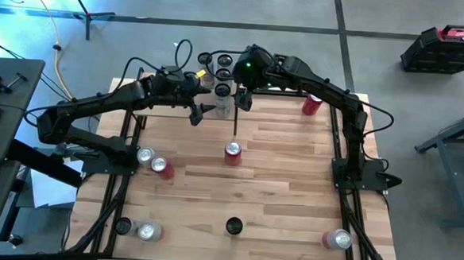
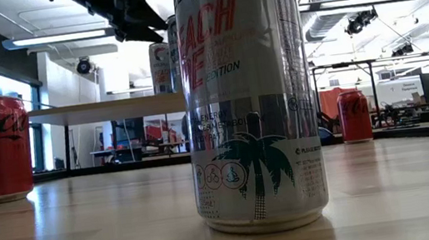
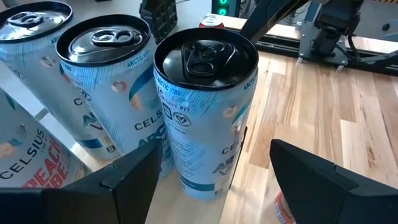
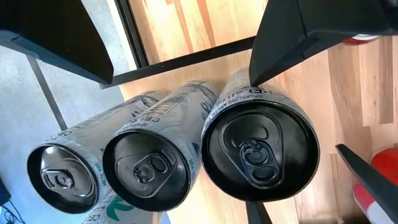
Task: Place canned beverage on shelf
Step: Adjust the aligned blue soda cans on the shelf
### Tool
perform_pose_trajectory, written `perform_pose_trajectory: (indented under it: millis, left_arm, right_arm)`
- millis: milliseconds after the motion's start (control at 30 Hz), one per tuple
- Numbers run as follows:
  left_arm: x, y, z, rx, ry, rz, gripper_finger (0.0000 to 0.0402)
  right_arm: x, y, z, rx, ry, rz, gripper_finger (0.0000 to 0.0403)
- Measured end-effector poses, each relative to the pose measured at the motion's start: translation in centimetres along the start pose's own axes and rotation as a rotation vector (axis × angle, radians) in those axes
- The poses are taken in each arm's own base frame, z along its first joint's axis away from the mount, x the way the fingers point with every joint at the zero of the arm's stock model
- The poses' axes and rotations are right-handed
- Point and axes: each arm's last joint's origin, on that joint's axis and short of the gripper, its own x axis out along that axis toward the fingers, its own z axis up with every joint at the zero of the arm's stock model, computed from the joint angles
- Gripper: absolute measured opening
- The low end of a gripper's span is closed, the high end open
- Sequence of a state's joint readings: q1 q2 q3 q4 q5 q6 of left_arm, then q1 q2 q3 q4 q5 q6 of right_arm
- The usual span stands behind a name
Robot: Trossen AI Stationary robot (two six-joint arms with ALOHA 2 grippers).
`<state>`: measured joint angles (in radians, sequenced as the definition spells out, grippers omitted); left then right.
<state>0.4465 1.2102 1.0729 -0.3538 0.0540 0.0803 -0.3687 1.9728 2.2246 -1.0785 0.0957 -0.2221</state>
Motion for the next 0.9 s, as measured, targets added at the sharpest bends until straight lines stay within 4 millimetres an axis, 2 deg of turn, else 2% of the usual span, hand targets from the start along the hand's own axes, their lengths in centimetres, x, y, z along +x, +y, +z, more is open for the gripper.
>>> perform_pose_trajectory:
  millis: [900]
  left_arm:
    - [0.01, -0.06, 0.09, -0.016, -0.01, -0.016, 0.029]
  right_arm:
    - [0.05, -0.33, 0.09, -0.008, -0.013, -0.017, 0.0362]
